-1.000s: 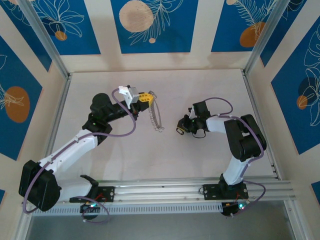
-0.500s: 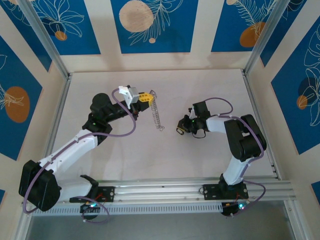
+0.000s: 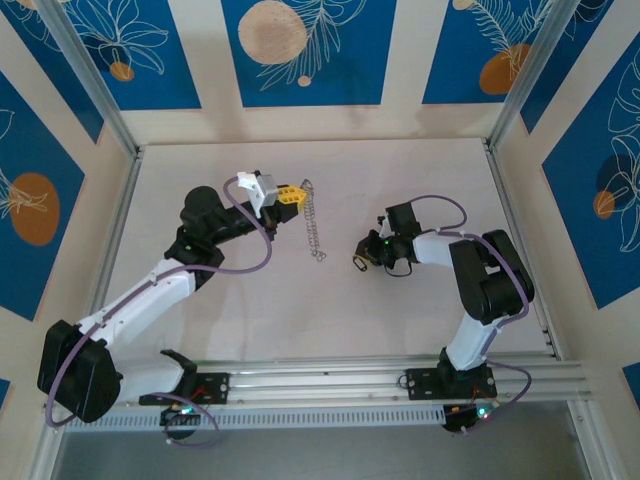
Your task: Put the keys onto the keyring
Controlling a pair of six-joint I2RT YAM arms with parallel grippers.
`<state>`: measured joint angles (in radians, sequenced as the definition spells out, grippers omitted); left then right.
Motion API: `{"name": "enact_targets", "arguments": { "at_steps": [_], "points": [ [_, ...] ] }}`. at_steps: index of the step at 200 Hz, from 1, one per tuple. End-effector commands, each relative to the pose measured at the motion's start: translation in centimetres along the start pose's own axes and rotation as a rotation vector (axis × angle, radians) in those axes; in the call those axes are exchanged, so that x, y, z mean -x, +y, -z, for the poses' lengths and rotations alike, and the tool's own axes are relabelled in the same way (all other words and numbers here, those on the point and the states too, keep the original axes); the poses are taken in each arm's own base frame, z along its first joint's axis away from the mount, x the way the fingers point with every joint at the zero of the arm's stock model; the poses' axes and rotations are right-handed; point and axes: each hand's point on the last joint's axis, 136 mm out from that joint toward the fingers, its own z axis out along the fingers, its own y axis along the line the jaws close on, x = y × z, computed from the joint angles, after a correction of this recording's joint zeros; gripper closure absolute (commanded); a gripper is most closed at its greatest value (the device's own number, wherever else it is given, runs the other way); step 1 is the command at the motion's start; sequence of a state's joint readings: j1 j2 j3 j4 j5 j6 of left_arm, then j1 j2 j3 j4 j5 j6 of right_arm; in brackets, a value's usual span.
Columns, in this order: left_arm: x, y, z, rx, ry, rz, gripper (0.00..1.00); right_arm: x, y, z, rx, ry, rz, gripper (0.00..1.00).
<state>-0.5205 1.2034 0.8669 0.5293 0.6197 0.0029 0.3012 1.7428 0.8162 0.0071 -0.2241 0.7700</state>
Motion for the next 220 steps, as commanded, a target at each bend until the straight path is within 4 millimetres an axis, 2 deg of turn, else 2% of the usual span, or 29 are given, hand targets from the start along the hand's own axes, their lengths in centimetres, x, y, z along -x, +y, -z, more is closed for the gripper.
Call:
{"name": "enact_targets", "arguments": {
  "at_steps": [1,29,61,92,115,157,220],
  "points": [
    [1.9,-0.6,0.2,-0.010,-0.044,-0.040,1.00,0.1,0.8,0.8,0.007,-0.011,0.012,0.87],
    [1.9,-0.5,0.3,-0.008,-0.045,-0.042,1.00,0.1,0.7,0.9,0.008,-0.013,0.012,0.90],
    [1.9,-0.5,0.3,-0.005,-0.043,-0.040,1.00,0.0,0.7,0.9,0.009,-0.013,0.012,1.00],
    [1.8,-0.5,0.2,-0.006,-0.038,-0.037,1.00,0.1,0.9,1.2,0.018,-0.021,0.016,1.00],
    [1.4,-0.4,0.2,0.000,-0.028,-0.034,1.00,0.4,1.9,2.0,0.050,-0.037,0.033,1.00],
    [0.8,0.1,0.1,0.020,-0.012,-0.032,1.00,1.8,6.2,5.4,0.150,-0.110,0.121,1.00],
    [-0.1,1.2,-0.9,0.044,0.008,-0.005,1.00,3.9,14.4,13.5,0.323,-0.296,0.337,1.00]
  ]
}}
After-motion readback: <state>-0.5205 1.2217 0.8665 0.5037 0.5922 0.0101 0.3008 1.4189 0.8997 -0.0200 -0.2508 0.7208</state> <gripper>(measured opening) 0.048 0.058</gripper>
